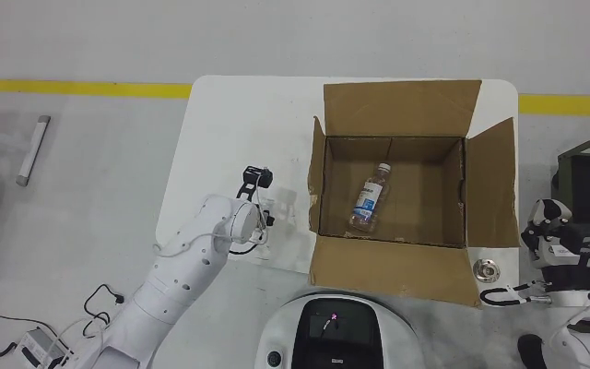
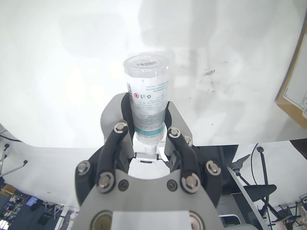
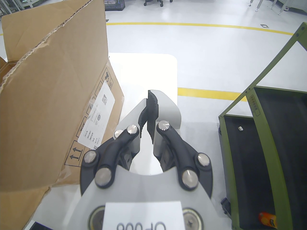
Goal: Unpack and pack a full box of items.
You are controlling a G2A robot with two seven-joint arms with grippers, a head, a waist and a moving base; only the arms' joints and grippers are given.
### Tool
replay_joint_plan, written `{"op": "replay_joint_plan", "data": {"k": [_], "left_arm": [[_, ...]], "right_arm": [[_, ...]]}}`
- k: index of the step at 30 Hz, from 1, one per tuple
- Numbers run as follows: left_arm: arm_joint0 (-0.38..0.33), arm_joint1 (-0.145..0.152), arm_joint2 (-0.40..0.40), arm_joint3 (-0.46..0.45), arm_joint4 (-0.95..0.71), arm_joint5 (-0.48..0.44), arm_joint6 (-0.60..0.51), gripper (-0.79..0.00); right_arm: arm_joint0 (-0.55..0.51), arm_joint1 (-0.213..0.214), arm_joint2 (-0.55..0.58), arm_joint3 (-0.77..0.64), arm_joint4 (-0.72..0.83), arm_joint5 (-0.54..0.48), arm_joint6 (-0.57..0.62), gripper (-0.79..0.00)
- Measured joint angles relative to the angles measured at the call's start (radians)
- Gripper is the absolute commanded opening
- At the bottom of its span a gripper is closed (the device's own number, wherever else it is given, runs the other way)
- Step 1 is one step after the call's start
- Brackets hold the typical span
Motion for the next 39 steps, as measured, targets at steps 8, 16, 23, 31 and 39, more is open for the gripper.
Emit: {"op": "replay_joint_plan", "data": {"k": [8, 16, 23, 31, 39], "left_arm": [[0.079, 0.028, -0.128, -0.297, 0.006, 0.011, -0.149, -0.785], [0.083, 0.044, -0.280, -0.585, -0.081, -0.002, -0.247, -0.785], [0.025, 0.045, -0.362, -0.753, -0.203, 0.007, -0.250, -0.785], [-0.034, 0.043, -0.361, -0.775, -0.355, -0.017, -0.242, -0.785], [-0.033, 0.043, -0.360, -0.775, -0.355, -0.015, -0.243, -0.785]], "right_arm": [[0.000, 0.000, 0.000, 0.000, 0.000, 0.000, 0.000, -0.785], [0.000, 0.000, 0.000, 0.000, 0.000, 0.000, 0.000, -0.785], [0.000, 0.000, 0.000, 0.000, 0.000, 0.000, 0.000, -0.785], [0.000, 0.000, 0.000, 0.000, 0.000, 0.000, 0.000, -0.785], [0.000, 0.000, 0.000, 0.000, 0.000, 0.000, 0.000, -0.785]]}}
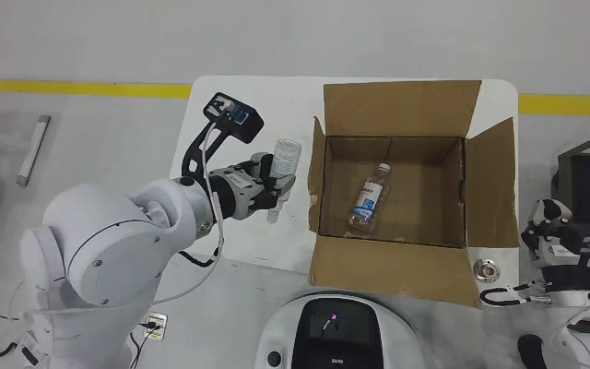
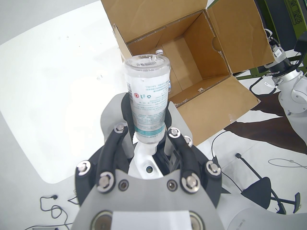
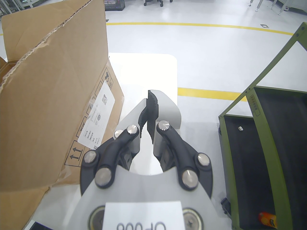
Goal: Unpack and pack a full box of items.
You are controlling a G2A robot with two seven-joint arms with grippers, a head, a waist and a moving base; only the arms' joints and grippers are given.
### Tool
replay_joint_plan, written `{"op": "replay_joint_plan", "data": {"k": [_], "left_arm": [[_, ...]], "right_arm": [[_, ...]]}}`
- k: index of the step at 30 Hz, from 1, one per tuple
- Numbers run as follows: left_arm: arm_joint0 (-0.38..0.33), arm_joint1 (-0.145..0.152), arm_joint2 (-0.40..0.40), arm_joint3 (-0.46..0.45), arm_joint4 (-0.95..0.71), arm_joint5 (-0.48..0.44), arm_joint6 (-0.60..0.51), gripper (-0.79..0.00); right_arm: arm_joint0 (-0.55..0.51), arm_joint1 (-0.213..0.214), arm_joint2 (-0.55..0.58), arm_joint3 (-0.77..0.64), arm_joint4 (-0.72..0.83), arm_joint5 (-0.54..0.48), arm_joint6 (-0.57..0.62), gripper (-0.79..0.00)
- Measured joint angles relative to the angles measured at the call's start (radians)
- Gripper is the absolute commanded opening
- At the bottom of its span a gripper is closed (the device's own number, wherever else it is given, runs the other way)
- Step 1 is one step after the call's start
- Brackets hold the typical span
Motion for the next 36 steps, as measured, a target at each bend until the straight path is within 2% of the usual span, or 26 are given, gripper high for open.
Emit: {"op": "replay_joint_plan", "data": {"k": [6, 9, 13, 17, 22, 30, 36], "left_arm": [[0.001, 0.000, 0.000, -0.001, -0.001, -0.001, 0.002, -0.785], [0.009, -0.002, 0.013, -0.019, -0.030, -0.030, 0.067, -0.785], [-0.054, -0.009, 0.051, -0.004, -0.098, -0.079, 0.152, -0.785], [-0.155, -0.023, 0.133, 0.065, -0.159, -0.120, 0.194, -0.785], [-0.252, -0.050, 0.265, 0.186, -0.258, -0.098, 0.255, -0.785], [-0.313, -0.091, 0.463, 0.348, -0.308, -0.057, 0.322, -0.785], [-0.327, -0.102, 0.503, 0.391, -0.305, -0.045, 0.332, -0.785]], "right_arm": [[0.000, 0.000, 0.000, 0.000, 0.000, 0.000, 0.000, -0.785], [0.000, 0.000, 0.000, 0.000, 0.000, 0.000, 0.000, -0.785], [0.000, 0.000, 0.000, 0.000, 0.000, 0.000, 0.000, -0.785], [0.000, 0.000, 0.000, 0.000, 0.000, 0.000, 0.000, -0.785], [0.000, 0.000, 0.000, 0.000, 0.000, 0.000, 0.000, -0.785], [0.000, 0.000, 0.000, 0.000, 0.000, 0.000, 0.000, -0.785], [0.000, 0.000, 0.000, 0.000, 0.000, 0.000, 0.000, -0.785]]}}
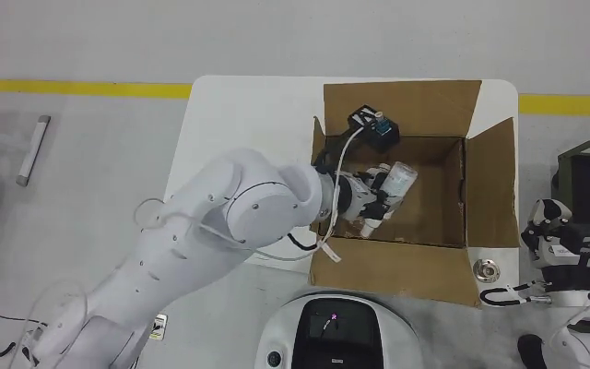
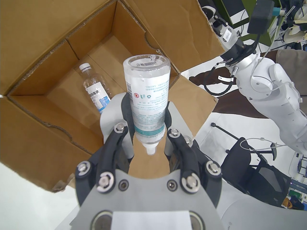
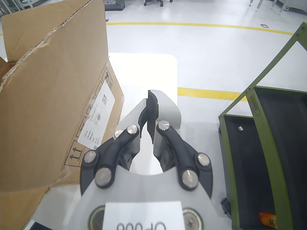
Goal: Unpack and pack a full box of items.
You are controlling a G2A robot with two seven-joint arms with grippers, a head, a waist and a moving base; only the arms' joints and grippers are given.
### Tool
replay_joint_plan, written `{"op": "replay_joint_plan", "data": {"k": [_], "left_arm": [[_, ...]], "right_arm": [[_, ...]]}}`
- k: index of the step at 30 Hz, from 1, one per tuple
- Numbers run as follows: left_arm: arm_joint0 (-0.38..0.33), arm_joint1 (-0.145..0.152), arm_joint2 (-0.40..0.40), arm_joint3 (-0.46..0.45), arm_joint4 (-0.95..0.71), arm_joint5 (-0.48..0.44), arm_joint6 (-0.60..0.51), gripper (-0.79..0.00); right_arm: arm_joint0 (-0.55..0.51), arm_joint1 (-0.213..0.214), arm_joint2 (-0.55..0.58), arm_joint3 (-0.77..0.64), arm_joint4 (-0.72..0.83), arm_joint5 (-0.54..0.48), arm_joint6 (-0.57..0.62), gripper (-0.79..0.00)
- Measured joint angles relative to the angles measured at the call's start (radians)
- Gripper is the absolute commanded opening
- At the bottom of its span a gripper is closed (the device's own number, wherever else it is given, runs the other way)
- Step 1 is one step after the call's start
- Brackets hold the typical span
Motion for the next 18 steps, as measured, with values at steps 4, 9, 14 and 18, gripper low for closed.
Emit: {"op": "replay_joint_plan", "data": {"k": [4, 9, 14, 18], "left_arm": [[0.000, 0.000, -0.001, -0.001, 0.000, 0.000, 0.000, -0.785], [0.000, 0.000, -0.001, -0.001, 0.000, 0.000, 0.000, -0.785], [0.005, 0.000, -0.001, 0.003, 0.001, -0.001, 0.005, -0.785], [0.020, -0.006, 0.005, 0.019, 0.000, -0.018, 0.066, -0.785]], "right_arm": [[0.000, 0.000, 0.000, 0.000, 0.000, 0.000, 0.000, -0.785], [0.000, 0.000, 0.000, 0.000, 0.000, 0.000, 0.000, -0.785], [0.000, 0.000, 0.000, 0.000, 0.000, 0.000, 0.000, -0.785], [0.000, 0.000, 0.000, 0.000, 0.000, 0.000, 0.000, -0.785]]}}
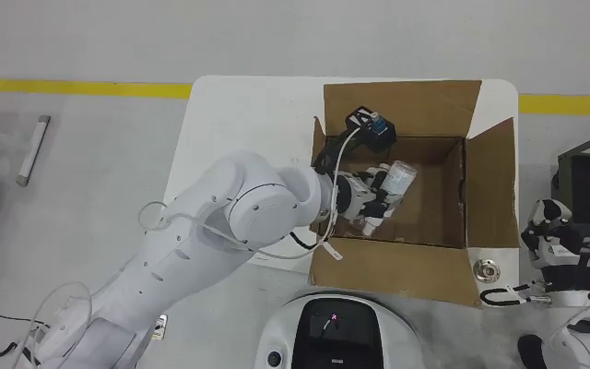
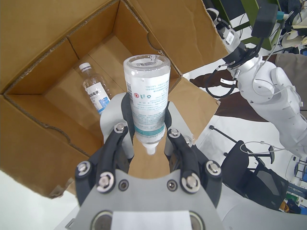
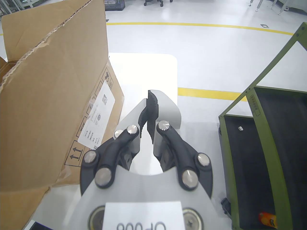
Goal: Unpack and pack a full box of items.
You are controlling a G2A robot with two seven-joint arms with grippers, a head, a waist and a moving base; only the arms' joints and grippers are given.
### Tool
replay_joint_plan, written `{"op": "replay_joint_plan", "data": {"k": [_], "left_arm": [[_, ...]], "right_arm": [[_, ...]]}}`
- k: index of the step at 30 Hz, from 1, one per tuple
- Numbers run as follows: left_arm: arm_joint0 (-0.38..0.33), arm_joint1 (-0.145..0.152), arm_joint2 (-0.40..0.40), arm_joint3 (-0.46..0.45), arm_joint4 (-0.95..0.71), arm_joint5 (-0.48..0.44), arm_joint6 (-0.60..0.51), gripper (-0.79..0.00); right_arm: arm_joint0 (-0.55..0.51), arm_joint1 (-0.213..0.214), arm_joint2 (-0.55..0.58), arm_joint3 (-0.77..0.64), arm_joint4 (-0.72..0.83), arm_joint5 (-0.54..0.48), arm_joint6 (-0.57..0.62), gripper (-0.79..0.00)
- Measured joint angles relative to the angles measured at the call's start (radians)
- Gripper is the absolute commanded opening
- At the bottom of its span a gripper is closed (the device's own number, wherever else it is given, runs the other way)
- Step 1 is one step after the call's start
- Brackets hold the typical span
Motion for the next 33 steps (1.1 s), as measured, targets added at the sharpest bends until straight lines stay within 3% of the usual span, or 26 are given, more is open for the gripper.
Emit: {"op": "replay_joint_plan", "data": {"k": [13, 24, 29, 30, 32, 33], "left_arm": [[-0.135, -0.076, 0.162, 0.256, 0.032, 0.079, 0.013, -0.785], [-0.156, -0.125, 0.233, 0.452, 0.051, 0.110, 0.023, -0.785], [-0.160, -0.141, 0.249, 0.495, 0.069, 0.114, 0.016, -0.785], [-0.160, -0.144, 0.251, 0.503, 0.072, 0.115, 0.016, -0.763], [-0.158, -0.149, 0.254, 0.514, 0.076, 0.117, 0.016, -0.526], [-0.156, -0.152, 0.255, 0.520, 0.077, 0.118, 0.016, -0.163]], "right_arm": [[0.000, 0.000, 0.000, 0.000, 0.000, 0.000, 0.000, -0.785], [0.000, 0.000, 0.000, 0.000, 0.000, 0.000, 0.000, -0.785], [0.000, 0.000, 0.000, 0.000, 0.000, 0.000, 0.000, -0.785], [0.000, 0.000, 0.000, 0.000, 0.000, 0.000, 0.000, -0.785], [0.000, 0.000, 0.000, 0.000, 0.000, 0.000, 0.000, -0.785], [0.000, 0.000, 0.000, 0.000, 0.000, 0.000, 0.000, -0.785]]}}
